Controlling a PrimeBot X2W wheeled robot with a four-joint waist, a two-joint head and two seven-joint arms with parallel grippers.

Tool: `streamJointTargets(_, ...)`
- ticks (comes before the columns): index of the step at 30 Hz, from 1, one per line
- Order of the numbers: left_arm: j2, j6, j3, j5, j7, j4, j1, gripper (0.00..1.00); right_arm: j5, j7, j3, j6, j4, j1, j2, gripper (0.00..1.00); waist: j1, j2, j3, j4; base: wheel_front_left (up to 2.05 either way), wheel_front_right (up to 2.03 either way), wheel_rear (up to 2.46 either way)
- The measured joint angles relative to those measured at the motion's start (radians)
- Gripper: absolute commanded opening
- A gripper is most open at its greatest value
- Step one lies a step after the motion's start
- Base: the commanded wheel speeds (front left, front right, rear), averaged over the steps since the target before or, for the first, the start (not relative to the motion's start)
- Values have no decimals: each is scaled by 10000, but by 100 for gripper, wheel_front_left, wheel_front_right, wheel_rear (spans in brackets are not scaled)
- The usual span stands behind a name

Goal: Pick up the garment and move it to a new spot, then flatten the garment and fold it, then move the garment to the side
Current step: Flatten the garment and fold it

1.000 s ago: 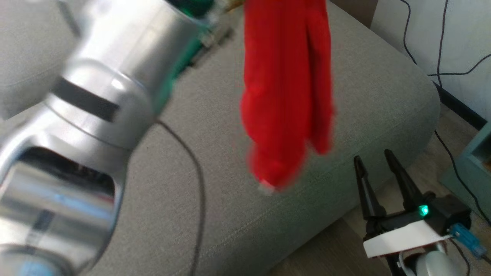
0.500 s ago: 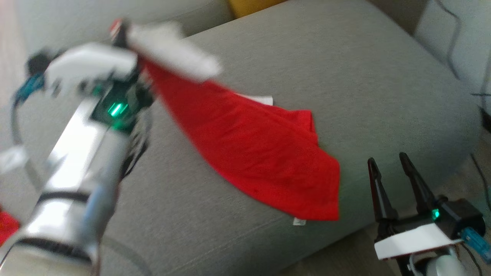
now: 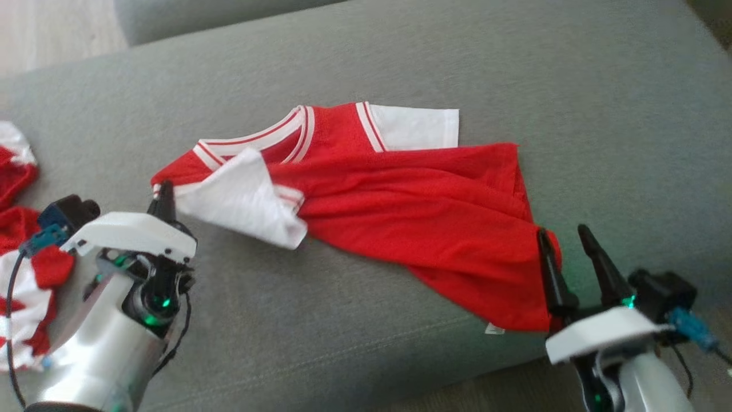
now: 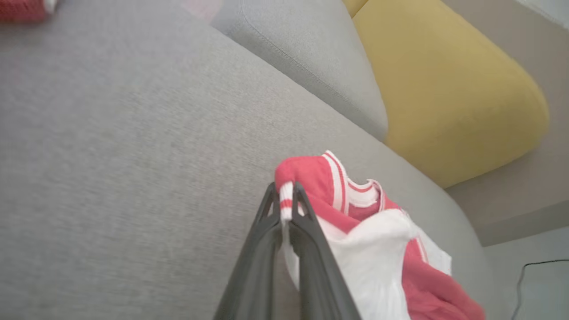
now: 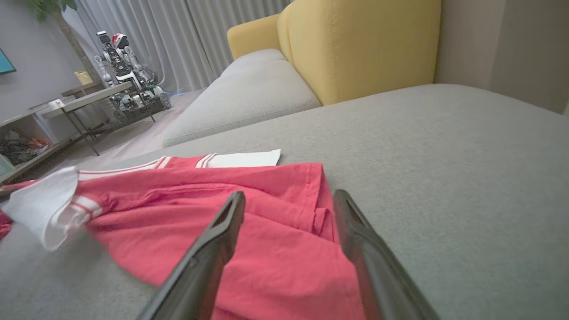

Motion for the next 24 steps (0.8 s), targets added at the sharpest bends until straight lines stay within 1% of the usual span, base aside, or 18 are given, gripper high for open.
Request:
streamJointTargets(2,130,314,100,1028,-2,-288,112,0,399,0,-15,0,637,-414,-6,100,0,0,96,162,0,0,0)
streamJointTargets(3,130,314,100,1028,-2,-288,112,0,399,0,-15,0,637,-414,-6,100,0,0,96,162,0,0,0)
streamJointTargets(5,146,585,523,1845,0,-598,230,0,619,0,-23,0,1214,-713,-8,100,0,0,165,307,0,0,0)
streamJointTargets(7,125,686,951,2523,-2,-888,418,0,771,0,4,0,1806,-1016,-4,100,0,0,206,418,0,0,0)
streamJointTargets(8,59,717,1264,2696,-2,-1037,562,0,802,0,40,0,2092,-1180,-10,100,0,0,214,456,0,0,0)
streamJointTargets(9,-31,727,1505,2826,-4,-1127,703,32,811,0,111,0,2416,-1360,-13,100,0,0,201,487,0,0,0)
streamJointTargets(10,-130,752,1689,2991,-10,-1179,863,98,832,0,165,0,2727,-1552,-10,100,0,0,170,510,0,0,0)
streamJointTargets(11,-219,786,1816,3172,-10,-1260,1032,100,859,0,222,0,3007,-1755,-10,100,0,0,137,532,0,0,0)
streamJointTargets(12,-322,871,1975,3359,-12,-1383,1205,100,853,50,282,0,3304,-1983,-19,100,0,0,103,556,0,0,0)
streamJointTargets(15,-468,943,2220,4134,-12,-1733,1631,100,748,652,364,0,4219,-2798,-27,100,0,0,10,636,0,0,0)
streamJointTargets(20,-679,1315,2704,6345,-13,-3137,2198,100,518,1607,274,0,5430,-4013,-316,100,0,0,-72,906,0,0,0)
streamJointTargets(22,-920,1423,2702,7285,-13,-3797,2552,100,257,1965,186,0,5973,-4366,-441,100,0,0,-82,1042,0,0,0)
streamJointTargets(24,-1208,1463,2606,7956,-13,-4265,3010,100,31,2203,61,0,6416,-4616,-533,100,0,0,-82,1186,0,0,0)
